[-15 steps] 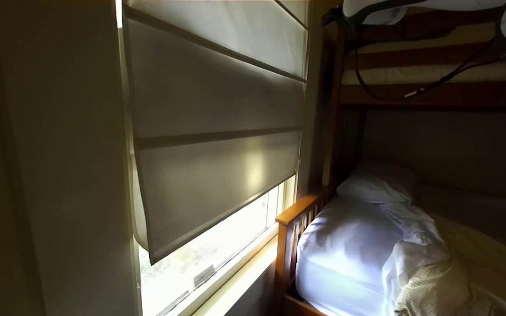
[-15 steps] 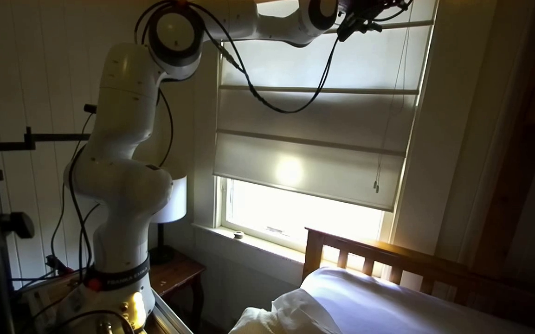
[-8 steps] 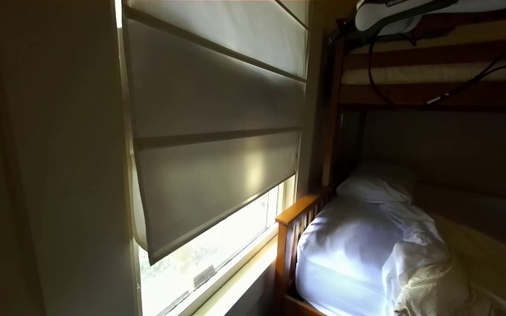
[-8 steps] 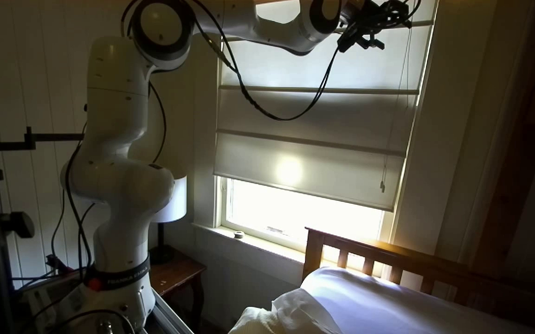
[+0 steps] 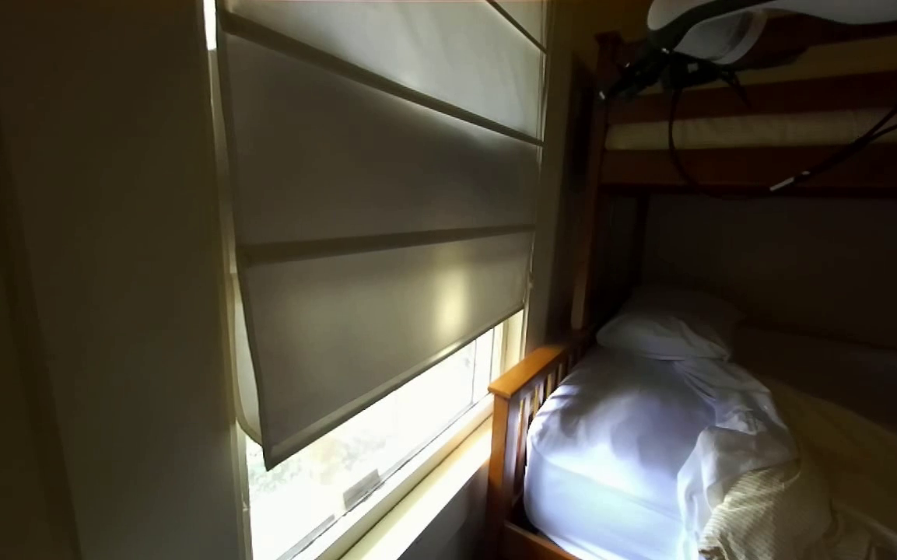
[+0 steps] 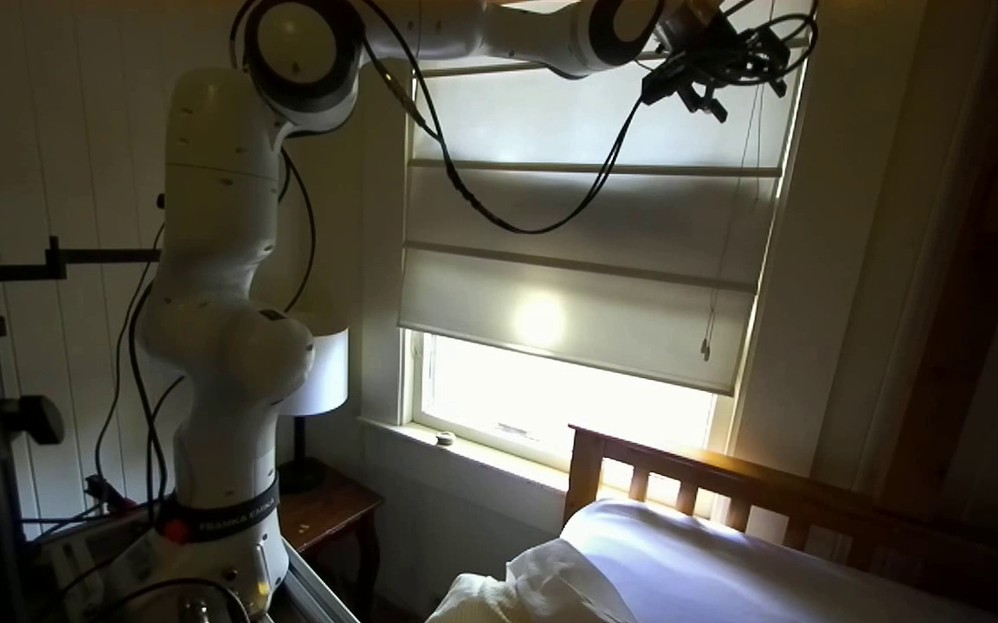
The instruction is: Close the curtain
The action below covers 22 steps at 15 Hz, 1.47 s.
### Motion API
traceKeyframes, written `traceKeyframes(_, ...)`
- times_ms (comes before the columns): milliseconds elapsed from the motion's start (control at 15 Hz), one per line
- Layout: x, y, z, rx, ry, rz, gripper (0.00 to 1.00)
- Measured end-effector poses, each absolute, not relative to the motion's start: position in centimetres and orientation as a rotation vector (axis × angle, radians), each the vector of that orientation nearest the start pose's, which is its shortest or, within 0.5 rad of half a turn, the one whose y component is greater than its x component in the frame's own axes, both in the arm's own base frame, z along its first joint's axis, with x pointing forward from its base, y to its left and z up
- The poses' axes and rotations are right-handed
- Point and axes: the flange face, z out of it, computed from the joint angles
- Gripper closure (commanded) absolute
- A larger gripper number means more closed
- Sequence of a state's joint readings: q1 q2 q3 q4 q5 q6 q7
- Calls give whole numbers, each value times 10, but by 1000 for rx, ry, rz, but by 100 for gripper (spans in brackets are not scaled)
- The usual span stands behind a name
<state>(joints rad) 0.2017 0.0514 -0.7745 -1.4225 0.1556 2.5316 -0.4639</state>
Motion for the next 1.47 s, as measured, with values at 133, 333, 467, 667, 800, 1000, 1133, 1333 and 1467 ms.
traceKeyframes(133,507,-332,790,-3067,203,-1588,0)
traceKeyframes(333,500,-365,783,-3104,249,-1429,0)
traceKeyframes(467,506,-379,777,-3164,294,-1396,0)
traceKeyframes(667,517,-380,763,-3145,293,-1345,0)
traceKeyframes(800,519,-388,748,-3074,331,-1289,0)
traceKeyframes(1000,526,-406,731,-2925,397,-1253,0)
traceKeyframes(1133,536,-411,725,-2828,387,-1230,0)
traceKeyframes(1333,553,-405,721,-2788,304,-1133,0)
traceKeyframes(1467,566,-399,721,-2803,269,-1098,0)
